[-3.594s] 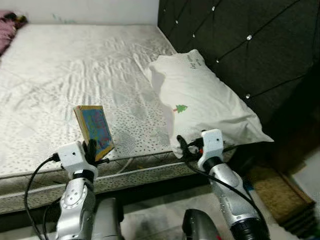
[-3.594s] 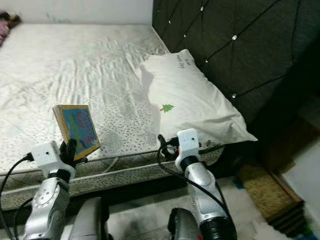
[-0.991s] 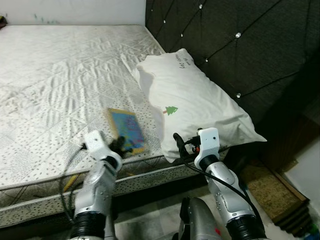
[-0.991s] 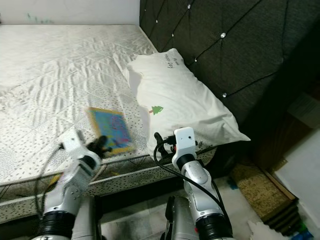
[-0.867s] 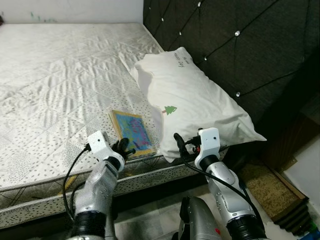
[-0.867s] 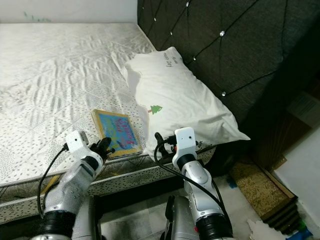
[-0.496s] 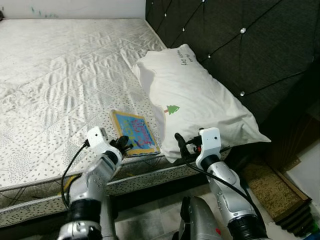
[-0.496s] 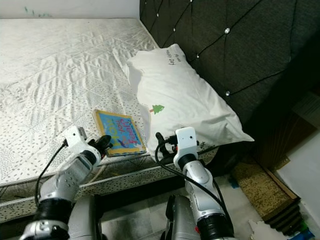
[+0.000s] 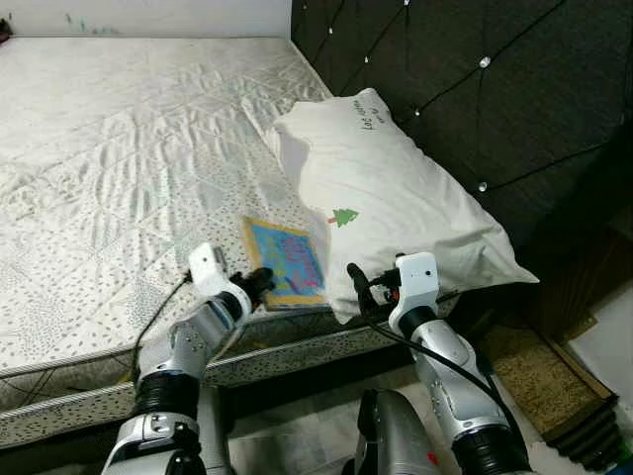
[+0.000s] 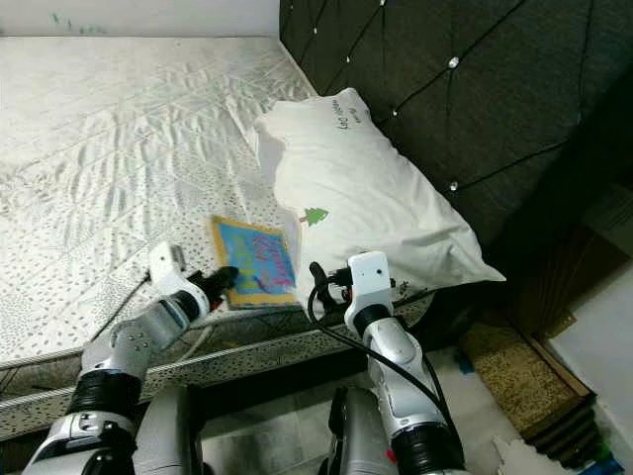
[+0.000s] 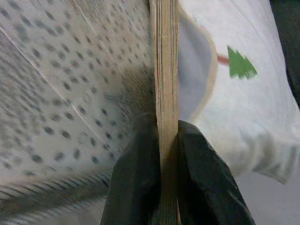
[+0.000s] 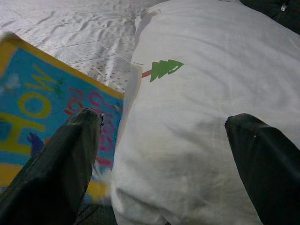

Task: Clean up the room

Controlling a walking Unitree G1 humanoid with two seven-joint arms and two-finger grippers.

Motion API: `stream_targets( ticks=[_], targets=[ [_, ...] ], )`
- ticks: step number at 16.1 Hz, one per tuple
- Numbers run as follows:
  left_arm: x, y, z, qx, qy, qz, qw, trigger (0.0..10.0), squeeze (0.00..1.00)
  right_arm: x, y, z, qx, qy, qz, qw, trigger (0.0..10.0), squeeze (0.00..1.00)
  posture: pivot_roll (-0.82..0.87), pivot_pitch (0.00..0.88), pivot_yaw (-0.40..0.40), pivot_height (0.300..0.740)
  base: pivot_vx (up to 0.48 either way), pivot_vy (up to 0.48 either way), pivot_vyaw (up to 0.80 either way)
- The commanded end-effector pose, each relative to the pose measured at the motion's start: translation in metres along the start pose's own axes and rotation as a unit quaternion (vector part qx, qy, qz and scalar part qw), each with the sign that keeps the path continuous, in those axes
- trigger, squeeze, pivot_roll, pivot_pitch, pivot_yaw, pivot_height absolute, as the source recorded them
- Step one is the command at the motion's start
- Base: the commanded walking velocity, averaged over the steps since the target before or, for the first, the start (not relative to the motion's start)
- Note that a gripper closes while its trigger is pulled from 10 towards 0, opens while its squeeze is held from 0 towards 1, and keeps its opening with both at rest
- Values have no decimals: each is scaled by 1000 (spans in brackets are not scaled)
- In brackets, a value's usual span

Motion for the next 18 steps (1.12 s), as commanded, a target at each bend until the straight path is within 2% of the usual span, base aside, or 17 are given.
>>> stream_targets(
  ticks=[1, 5, 7, 12, 13, 16, 18],
  targets=[
    [10, -15, -4, -29, -18, 8, 999, 10000, 0, 5, 3, 0, 4, -7, 6, 1000, 10000, 0, 13, 62, -88, 558, 0, 0, 0],
    [-13, -13, 3, -39, 0, 8, 999, 10000, 0, 6, 2, 0, 2, -7, 6, 1000, 10000, 0, 13, 62, -88, 558, 0, 0, 0],
    [-27, -3, 4, -25, 23, 4, 999, 10000, 0, 7, 2, 1, 3, -9, 6, 1000, 10000, 0, 13, 62, -88, 558, 0, 0, 0],
    [-36, 34, 6, 40, 40, -30, 998, 10000, 0, 8, 3, 0, 3, -8, 9, 1000, 10000, 0, 10, 59, -96, 558, 0, 0, 0],
    [-37, 37, 7, 44, 38, -24, 998, 10000, 0, 8, 3, 0, 3, -8, 9, 1000, 10000, 0, 10, 59, -96, 558, 0, 0, 0],
    [-42, 36, 8, 33, 36, -24, 999, 10000, 0, 8, 3, 0, 3, -8, 10, 1000, 10000, 0, 7, 59, -95, 558, 0, 0, 0],
    [-41, 27, 6, 15, 24, -15, 999, 10000, 0, 8, 4, 0, 4, -8, 10, 1000, 10000, 0, 6, 56, -96, 558, 0, 0, 0]
  ],
)
Point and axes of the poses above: a point about 5 cm out from each wrist's last joint towards the gripper, its own z axis pointing back from the gripper into the wrist, its own y axis along the axis of the wrist's last joint, x = y × z, the point moved 6 cm from there along -z, pointing out of the wrist towards the gripper, and after that the axes turned 10 degrees about -z, right-handed, at the moved point
